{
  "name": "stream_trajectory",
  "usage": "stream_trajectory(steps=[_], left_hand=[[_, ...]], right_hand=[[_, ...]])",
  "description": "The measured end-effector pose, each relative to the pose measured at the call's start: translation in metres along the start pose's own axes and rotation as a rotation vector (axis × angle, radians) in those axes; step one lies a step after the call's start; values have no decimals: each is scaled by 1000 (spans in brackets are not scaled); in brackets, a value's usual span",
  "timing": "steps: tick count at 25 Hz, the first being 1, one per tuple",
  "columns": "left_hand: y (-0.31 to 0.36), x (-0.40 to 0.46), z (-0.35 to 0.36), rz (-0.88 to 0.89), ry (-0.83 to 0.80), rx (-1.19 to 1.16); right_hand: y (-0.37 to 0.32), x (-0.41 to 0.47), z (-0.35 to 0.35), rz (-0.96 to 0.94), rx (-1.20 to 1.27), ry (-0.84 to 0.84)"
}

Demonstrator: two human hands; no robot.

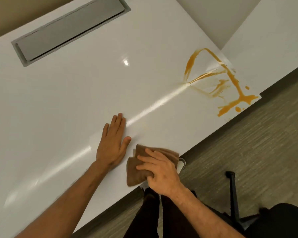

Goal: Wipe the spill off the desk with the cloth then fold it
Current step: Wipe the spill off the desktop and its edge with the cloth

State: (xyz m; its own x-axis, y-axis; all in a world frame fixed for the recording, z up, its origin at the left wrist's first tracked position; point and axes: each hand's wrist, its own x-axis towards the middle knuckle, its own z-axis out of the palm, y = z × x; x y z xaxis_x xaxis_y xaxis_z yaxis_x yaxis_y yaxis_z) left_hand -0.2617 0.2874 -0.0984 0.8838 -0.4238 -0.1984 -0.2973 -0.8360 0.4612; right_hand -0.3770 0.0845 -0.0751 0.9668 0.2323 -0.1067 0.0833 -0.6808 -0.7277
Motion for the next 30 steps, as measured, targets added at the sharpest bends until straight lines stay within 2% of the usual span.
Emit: stream_trajectory(steps=[2,3,5,8,10,14,15,19,22,25,30], left_hand=[[1,2,-6,0,30,-32],[0,6,-10,1,60,-32],[-2,19,-19,4,120,-22],[-3,52,-33,-2,121,-56],[-3,75,-37,3,59,-42],[-8,96,-26,4,-1,98],[-9,96,-23,3,10,124],[-13,96,-21,13,7,144],[-12,98,-21,10,1,153],[-11,98,-21,14,2,152],[-9,101,-22,16,2,132]], right_hand=[[-2,14,-27,162,324,-21],[1,24,-43,270,502,37],[11,48,-78,396,725,304],[34,87,-122,480,710,680],[50,106,-130,572,570,756],[80,133,-114,782,-122,562],[82,142,-112,815,-190,556],[95,188,-124,870,-190,582],[106,221,-137,783,-210,571],[113,244,-145,590,-190,490],[103,242,-133,241,-257,162]])
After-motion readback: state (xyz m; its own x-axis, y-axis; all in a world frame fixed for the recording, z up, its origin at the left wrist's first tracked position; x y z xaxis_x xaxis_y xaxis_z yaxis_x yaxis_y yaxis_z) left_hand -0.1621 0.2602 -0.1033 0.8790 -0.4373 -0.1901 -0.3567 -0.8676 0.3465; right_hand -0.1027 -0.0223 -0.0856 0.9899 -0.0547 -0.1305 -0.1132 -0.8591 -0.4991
